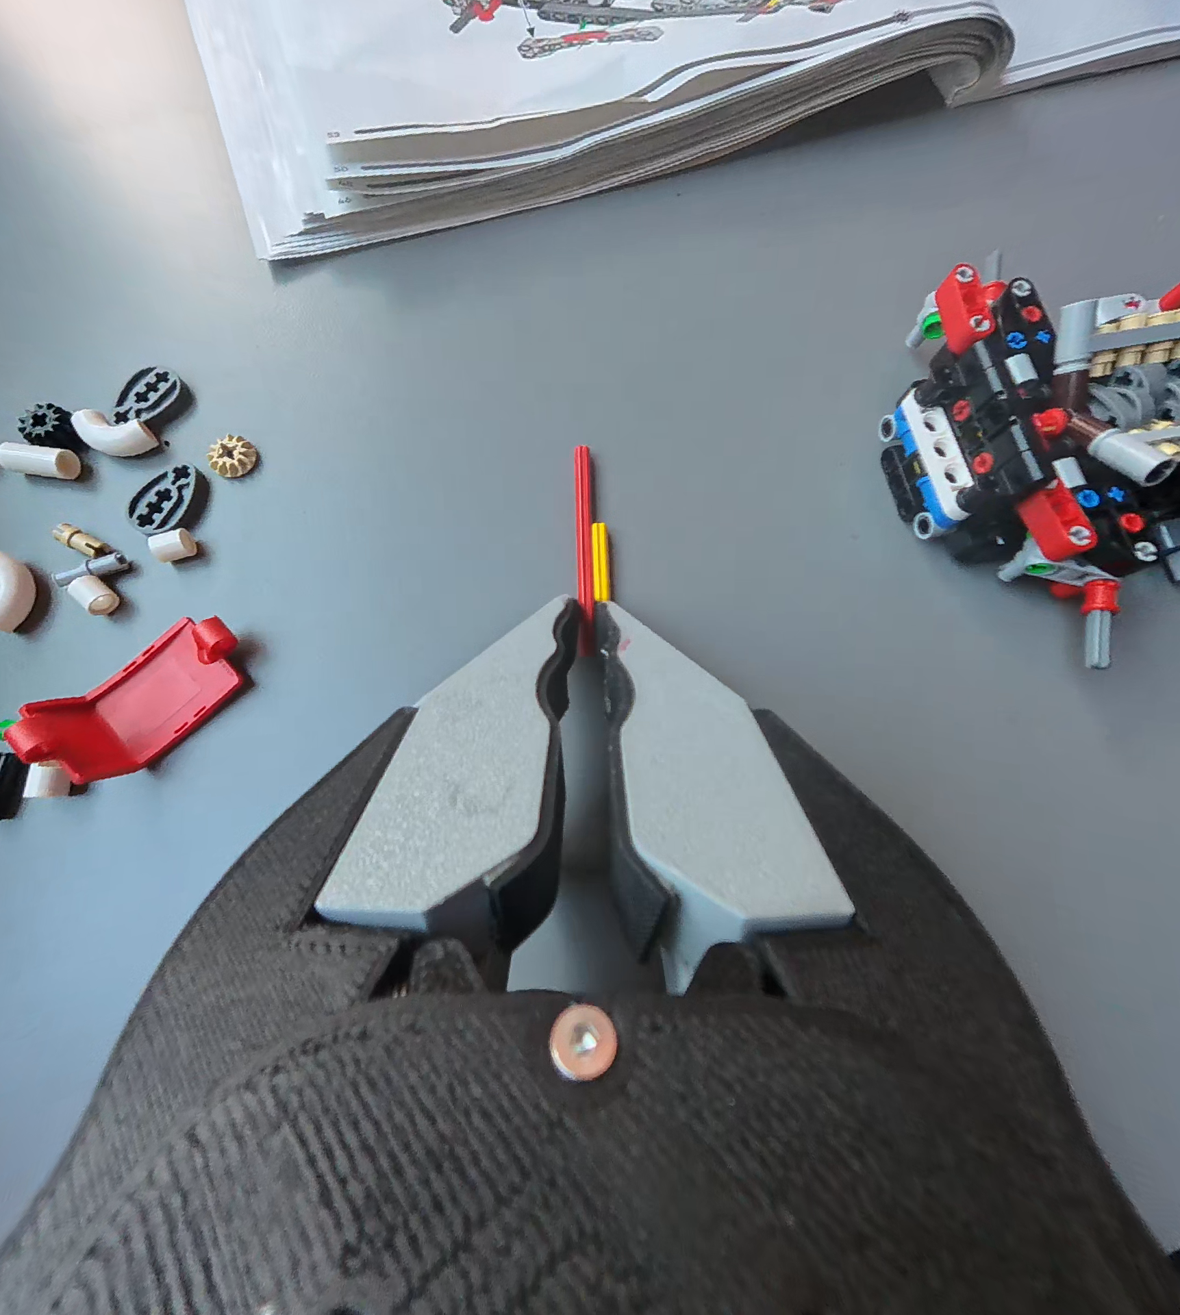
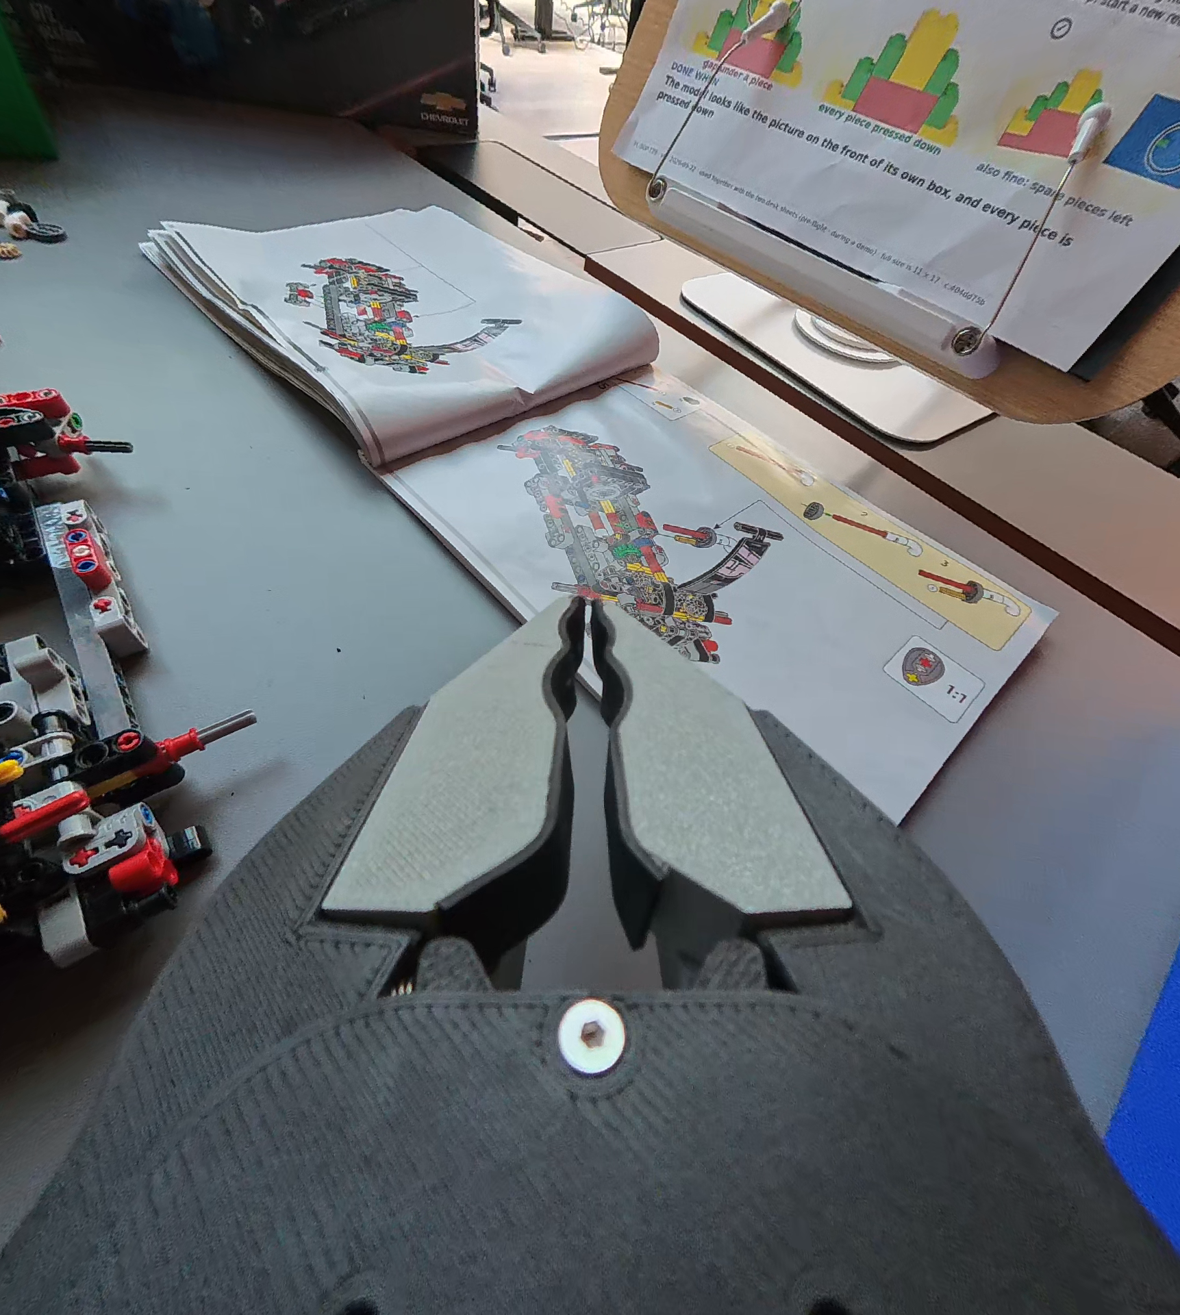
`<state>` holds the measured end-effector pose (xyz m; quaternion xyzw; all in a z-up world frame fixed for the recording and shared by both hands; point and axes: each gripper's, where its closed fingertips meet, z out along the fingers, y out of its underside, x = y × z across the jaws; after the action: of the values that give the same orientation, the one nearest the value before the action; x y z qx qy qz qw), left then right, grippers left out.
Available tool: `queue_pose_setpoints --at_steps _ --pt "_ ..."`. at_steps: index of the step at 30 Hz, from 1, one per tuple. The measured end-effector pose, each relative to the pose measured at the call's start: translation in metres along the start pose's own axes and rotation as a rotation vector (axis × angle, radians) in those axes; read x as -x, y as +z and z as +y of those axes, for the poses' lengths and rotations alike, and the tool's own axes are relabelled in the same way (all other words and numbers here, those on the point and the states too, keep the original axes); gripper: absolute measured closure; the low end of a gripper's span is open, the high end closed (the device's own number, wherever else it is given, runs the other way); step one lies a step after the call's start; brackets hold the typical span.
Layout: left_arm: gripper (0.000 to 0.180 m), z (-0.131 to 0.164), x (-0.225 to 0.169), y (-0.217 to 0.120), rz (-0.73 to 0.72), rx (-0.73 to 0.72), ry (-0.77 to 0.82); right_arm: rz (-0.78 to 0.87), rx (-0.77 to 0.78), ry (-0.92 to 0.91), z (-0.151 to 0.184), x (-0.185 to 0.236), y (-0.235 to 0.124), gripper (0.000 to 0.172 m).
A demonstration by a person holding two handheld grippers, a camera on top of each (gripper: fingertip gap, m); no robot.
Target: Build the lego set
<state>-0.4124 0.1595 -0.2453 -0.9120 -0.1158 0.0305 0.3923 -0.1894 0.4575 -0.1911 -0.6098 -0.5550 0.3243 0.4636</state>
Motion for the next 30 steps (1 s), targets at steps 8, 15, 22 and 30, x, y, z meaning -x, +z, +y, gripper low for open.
queue_pose_setpoints --at_steps 8,15,22,30 --pt "0.149 -0.019 -0.004 -0.016 0.051 -0.044 -0.041 -0.013 0.006 0.009 0.001 0.002 0.001 0.172" --pt "0.147 -0.151 -0.088 -0.002 0.298 -0.1 0.281 -0.044 0.055 -0.018 -0.012 0.001 0.027 0.167" --pt "0.146 -0.241 -0.166 0.167 0.398 -0.019 0.563 -0.001 0.086 -0.081 -0.036 -0.033 0.104 0.164" --pt "0.18 -0.228 -0.108 0.235 0.174 0.107 0.719 0.012 0.276 -0.114 0.0 -0.051 0.135 0.172"
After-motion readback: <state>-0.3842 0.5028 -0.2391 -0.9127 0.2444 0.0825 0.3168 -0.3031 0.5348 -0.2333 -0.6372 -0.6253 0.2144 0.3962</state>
